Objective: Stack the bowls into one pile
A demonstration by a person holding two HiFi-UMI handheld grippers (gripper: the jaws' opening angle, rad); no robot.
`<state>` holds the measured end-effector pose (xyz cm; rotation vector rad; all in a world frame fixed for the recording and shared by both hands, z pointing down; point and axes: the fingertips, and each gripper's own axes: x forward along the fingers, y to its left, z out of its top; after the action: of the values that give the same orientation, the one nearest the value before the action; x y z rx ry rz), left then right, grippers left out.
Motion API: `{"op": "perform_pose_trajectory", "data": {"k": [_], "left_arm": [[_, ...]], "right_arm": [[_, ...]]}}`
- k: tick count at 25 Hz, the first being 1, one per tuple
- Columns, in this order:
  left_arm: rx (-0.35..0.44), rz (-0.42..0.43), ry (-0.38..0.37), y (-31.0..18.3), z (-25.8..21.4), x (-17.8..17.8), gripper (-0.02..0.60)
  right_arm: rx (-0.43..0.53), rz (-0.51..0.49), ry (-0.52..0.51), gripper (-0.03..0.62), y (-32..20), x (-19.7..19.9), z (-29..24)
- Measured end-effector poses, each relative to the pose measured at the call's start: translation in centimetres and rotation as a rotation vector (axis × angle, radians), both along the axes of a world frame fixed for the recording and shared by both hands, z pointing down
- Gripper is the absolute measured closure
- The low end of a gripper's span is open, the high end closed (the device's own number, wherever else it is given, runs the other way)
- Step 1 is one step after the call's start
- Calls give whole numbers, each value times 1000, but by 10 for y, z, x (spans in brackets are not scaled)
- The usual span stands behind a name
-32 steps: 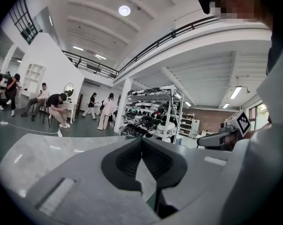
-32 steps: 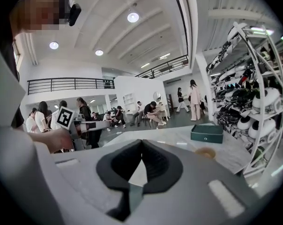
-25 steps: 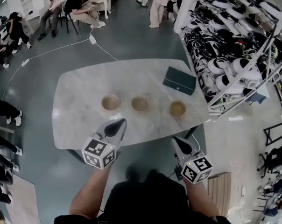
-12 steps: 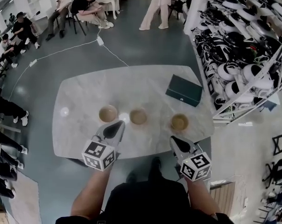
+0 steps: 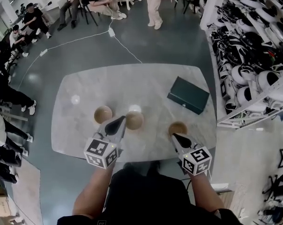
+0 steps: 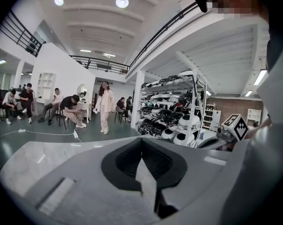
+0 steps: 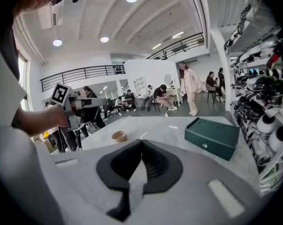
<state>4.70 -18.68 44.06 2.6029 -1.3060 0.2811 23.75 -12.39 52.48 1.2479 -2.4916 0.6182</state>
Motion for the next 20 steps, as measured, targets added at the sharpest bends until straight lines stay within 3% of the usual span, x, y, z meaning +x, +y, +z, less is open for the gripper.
{"op": "perform_pose_trajectory", "data": {"k": [3,5,13,20], "left_arm": [[-19,0,-8,-8,10,-2,572],[-31,2,-9,-13,17,-2,571],[-81,44,-7,-23,47,-8,572],[-127,67,-3,-26,74,-12,571]], "right_arm": [[-46,19,8,591,-8,3,18],[-81,23,34,539,-10,4,29],[-158,-26,223,432,-16,0,81],[-221,-65,373,407,-20,1,120]]}}
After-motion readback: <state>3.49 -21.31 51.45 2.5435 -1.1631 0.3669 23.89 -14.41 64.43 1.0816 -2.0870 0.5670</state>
